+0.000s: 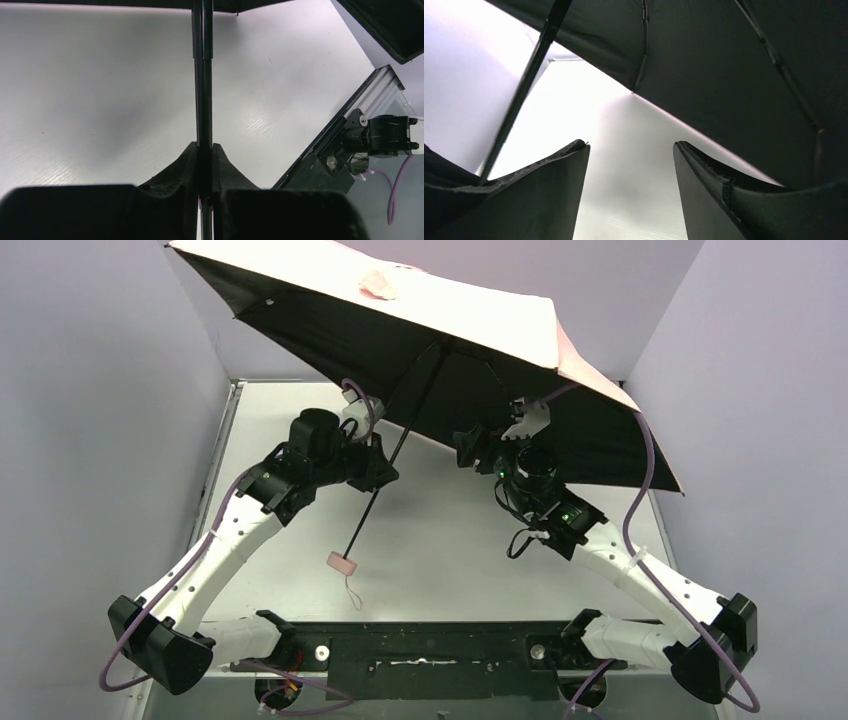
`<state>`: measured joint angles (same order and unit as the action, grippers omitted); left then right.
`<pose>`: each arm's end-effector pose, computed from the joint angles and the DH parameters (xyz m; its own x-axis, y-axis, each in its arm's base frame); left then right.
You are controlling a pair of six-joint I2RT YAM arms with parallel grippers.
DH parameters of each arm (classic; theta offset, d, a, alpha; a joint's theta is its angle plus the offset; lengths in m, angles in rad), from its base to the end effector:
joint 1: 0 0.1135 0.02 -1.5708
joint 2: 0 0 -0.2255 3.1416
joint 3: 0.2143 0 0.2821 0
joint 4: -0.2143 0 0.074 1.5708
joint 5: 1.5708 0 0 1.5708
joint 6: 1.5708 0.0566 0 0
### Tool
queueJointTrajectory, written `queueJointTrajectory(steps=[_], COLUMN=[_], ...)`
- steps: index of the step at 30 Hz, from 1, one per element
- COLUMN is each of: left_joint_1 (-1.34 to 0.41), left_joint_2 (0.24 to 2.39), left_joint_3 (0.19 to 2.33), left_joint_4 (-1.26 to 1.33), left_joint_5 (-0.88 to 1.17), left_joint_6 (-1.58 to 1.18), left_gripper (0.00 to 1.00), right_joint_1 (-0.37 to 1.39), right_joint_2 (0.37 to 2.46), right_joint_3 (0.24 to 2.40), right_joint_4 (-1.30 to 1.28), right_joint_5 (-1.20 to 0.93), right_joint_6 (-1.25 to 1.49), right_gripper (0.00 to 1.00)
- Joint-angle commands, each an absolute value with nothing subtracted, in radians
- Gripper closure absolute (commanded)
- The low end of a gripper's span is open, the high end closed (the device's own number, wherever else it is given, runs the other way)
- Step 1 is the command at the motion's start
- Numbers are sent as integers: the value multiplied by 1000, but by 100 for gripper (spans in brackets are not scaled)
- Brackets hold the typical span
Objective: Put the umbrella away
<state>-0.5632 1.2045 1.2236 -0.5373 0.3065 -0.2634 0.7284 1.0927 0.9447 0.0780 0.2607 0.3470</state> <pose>0.2656 -0.1879 0.3259 -0.5946 0.0819 -0.7998 0.5964 0.7121 -0.3705 0.2531 0.2062 0.3234 -0.2026 0.2596 -0.9442 -0.4066 0.8548 0.3223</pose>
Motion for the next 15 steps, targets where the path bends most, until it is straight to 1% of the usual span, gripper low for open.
queueJointTrajectory(steps=[1, 7, 15], left_joint_1=[-568, -568, -568], left_joint_2=[1195, 1195, 1215], left_joint_3=[1262, 1250, 1226], left_joint_4=[-473, -412, -355], left_joint_5=[286, 294, 355], left_joint_6=[-260, -239, -217], left_gripper=[100, 100, 100], right_joint_1=[737, 736, 734], right_joint_2=[1110, 1161, 1258], right_joint_3=[979, 1014, 1029], right_joint_4=[188, 248, 474], right_joint_5=[332, 326, 288], right_joint_6=[754, 995, 1113], right_gripper=[37, 37, 37])
